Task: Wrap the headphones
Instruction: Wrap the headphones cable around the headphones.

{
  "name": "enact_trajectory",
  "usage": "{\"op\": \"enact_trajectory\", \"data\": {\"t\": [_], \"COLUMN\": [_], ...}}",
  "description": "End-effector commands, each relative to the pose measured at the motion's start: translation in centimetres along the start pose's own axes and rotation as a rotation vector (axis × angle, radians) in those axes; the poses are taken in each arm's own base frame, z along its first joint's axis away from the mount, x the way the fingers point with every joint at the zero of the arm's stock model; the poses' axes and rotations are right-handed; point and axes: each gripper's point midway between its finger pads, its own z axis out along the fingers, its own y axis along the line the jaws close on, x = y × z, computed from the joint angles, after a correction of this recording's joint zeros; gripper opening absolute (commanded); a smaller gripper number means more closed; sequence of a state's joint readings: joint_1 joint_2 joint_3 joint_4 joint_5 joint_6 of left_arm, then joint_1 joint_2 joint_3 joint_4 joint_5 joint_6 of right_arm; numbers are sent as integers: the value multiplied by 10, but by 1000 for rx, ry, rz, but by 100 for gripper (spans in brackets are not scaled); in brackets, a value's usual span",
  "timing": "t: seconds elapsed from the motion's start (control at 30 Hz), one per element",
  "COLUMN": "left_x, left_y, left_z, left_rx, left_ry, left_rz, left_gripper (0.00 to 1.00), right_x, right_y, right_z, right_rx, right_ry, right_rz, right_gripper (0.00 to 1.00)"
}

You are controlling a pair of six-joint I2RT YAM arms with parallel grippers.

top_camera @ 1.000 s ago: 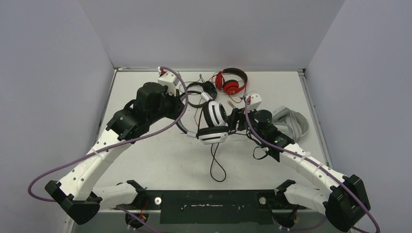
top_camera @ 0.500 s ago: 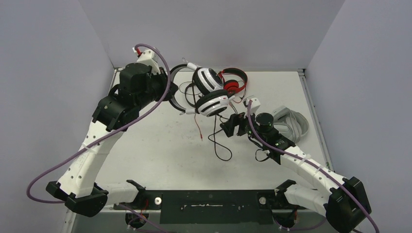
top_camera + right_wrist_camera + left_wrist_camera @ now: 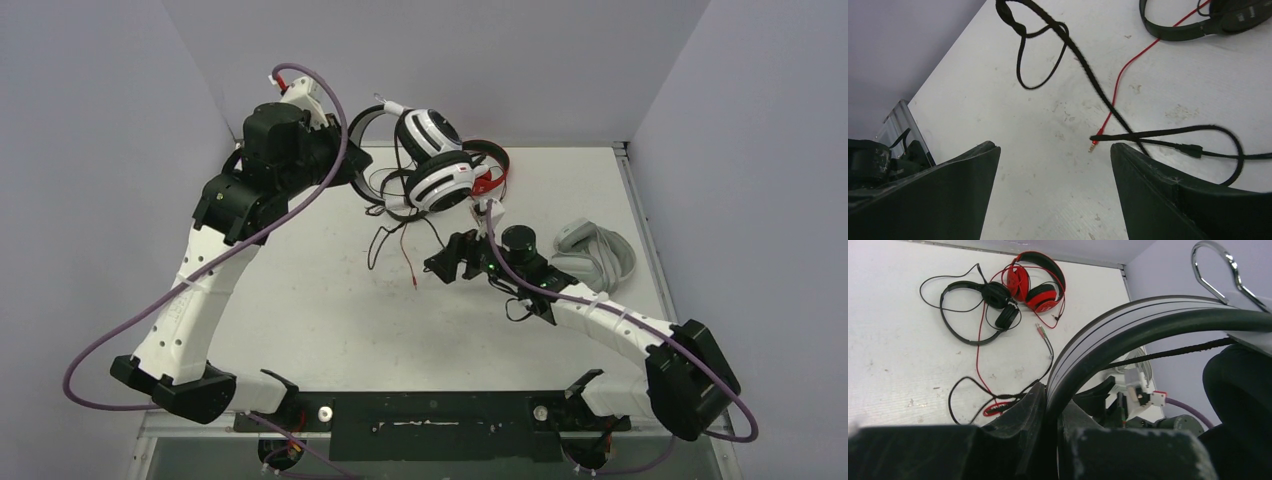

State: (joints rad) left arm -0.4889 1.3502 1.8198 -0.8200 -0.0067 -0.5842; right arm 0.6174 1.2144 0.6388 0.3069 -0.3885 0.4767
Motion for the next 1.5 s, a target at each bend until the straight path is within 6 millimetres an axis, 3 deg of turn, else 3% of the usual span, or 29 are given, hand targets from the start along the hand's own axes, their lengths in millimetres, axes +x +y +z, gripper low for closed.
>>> {"op": "enact_trajectory", "data": {"t": [0.0, 0.17, 0.33, 0.57, 0.77, 1.0, 1.1, 1.2, 1.33, 1.47], "left_x": [-49, -60, -75, -93, -106, -113, -115, -112, -107, -105], "left_y": [-40, -42, -52, -65, -70, -69, -67, -66, -65, -65], "left_z": [-27, -36, -48, -59, -57, -53, -53, -50, -46, -45], "left_rx": [146, 150, 173, 212, 222, 220, 216, 216, 224, 228], "left_ry": [-138, -160, -188, -229, -236, -241, -243, -231, -215, -208], "left_rz": [-52, -50, -54, -51, -56, -79, -92, -102, -113, -122], "left_gripper": [0, 0, 0, 0, 0, 0, 0, 0, 0, 0], "right_x": [-40, -48, -65, -54, -47, -45, -52, -72, -102, -116], "right_y": [27, 6, -11, -10, 10, 6, 31, 50, 52, 54], "right_z": [28, 47, 45, 55, 44, 33, 27, 19, 20, 40], "right_rx": [-62, 37, 83, 36, -68, -44, -168, -225, -189, -202], "right_ry": [-91, -128, -193, -143, -147, -147, -163, -235, -303, -310], "right_rz": [-80, -98, -131, -124, -123, -126, -176, -234, -267, -273], "right_gripper": [83, 82, 84, 82, 94, 88, 91, 94, 97, 95]}}
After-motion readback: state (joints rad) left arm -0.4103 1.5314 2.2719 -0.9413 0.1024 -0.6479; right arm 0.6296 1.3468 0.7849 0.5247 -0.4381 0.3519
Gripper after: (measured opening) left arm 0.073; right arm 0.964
